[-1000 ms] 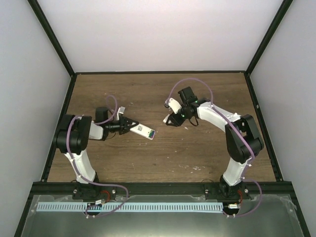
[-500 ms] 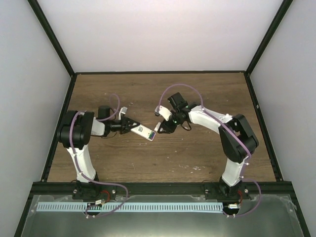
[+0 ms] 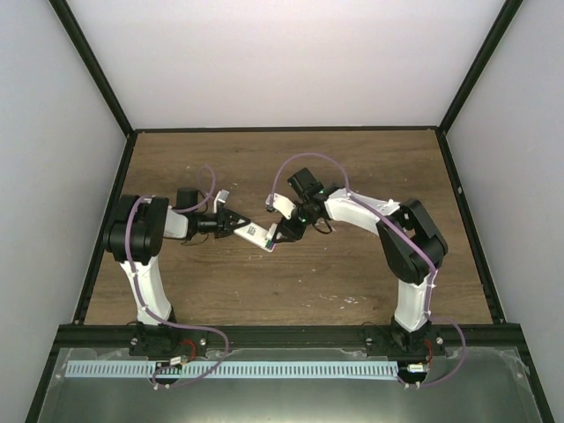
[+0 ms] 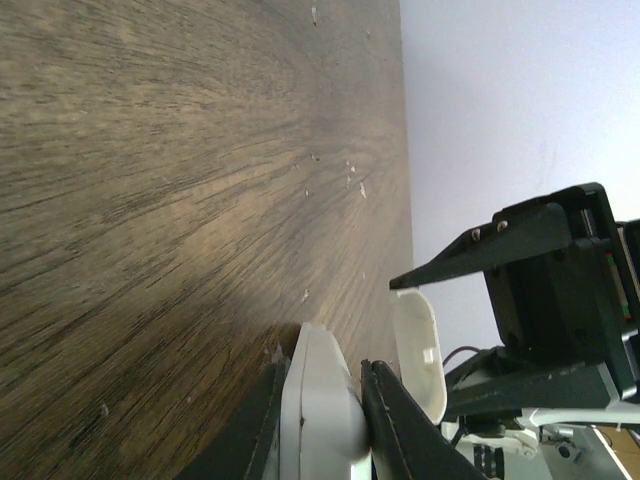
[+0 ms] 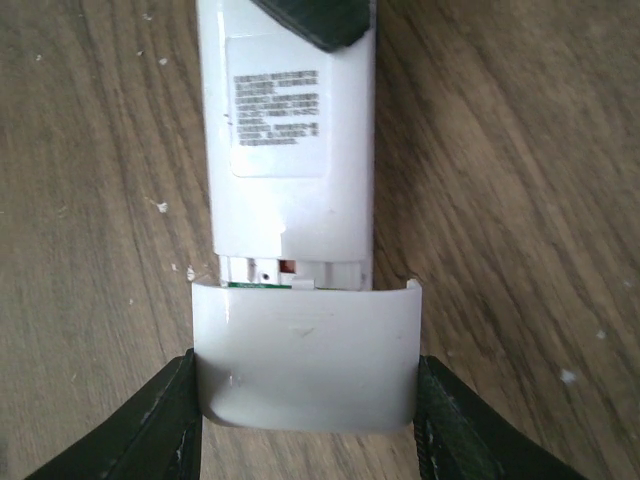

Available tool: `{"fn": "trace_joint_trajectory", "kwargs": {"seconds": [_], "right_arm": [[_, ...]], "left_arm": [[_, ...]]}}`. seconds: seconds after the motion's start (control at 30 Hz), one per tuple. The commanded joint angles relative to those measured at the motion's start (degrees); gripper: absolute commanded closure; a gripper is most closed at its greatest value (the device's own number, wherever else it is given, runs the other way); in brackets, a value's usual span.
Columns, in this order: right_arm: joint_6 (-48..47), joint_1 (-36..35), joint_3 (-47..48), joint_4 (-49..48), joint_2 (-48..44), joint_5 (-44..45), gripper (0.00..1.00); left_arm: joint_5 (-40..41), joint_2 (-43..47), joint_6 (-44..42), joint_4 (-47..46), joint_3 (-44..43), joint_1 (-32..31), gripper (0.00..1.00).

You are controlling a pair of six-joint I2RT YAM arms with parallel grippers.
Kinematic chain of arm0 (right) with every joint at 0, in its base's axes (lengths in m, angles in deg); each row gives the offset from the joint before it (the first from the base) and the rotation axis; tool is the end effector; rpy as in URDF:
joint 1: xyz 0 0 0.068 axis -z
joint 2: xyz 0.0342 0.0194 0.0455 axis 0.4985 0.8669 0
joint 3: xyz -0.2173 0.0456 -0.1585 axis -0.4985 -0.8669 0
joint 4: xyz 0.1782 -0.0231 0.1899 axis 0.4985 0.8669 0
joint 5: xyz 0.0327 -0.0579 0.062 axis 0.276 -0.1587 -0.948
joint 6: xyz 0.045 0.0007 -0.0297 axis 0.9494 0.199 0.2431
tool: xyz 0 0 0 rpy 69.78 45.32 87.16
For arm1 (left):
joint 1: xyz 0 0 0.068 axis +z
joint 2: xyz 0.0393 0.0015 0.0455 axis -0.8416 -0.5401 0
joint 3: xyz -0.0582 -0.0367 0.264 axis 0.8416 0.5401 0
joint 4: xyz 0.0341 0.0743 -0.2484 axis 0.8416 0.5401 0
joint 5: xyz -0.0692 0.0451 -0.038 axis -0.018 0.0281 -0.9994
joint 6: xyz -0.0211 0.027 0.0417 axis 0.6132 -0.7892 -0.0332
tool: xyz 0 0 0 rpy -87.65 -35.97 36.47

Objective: Load the batteries into the remote control

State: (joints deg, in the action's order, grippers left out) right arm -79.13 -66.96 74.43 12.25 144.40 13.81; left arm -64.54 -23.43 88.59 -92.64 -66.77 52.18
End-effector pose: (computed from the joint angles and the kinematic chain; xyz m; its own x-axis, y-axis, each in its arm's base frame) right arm 0.2950 0.2427 0.1795 -0.3691 -0.7359 -0.5676 -0.9281 0.3242 0.1833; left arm 0.3186 -0.0621 0.0829 -0.9751 -0.1095 -0.1930 0.1572 0.2733 -0.9490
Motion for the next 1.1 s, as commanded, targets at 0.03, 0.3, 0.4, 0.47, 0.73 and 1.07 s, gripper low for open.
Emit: {"fn": "trace_joint_trajectory", "kwargs": {"seconds": [0.03,0.3,0.4,0.47,0.73,1.07], "right_arm": [[-0.1,-2.2,2.4,-0.5,1.9,-1.9,0.65],[0.6,-2.4,2.6,-0.6,3.5,-0.8,0.64],[0.7,-2.9,2.8,-0.4,4.2,0.6,0.64],[0.8,-3.1,2.9,-0.6,4.5,1.0,0.63],[1.0,-3.7,3.5,-0.2,5.8,1.5,0.62],[1.2,-4.0,4.4,-0.2,6.6,2.8,0.60]], "left_arm": [[1.4,-1.5,-3.7,2.0,-0.3,0.2,1.00],[1.4,-1.3,-2.9,0.9,0.6,0.2,1.00],[1.3,-1.2,-2.8,0.5,0.7,0.2,1.00],[1.2,-1.4,-2.5,0.3,0.6,0.2,1.00],[1.0,-1.5,-1.8,-0.9,0.8,0.2,1.00],[0.9,-1.6,-1.2,-1.9,1.1,0.2,1.00]]}}
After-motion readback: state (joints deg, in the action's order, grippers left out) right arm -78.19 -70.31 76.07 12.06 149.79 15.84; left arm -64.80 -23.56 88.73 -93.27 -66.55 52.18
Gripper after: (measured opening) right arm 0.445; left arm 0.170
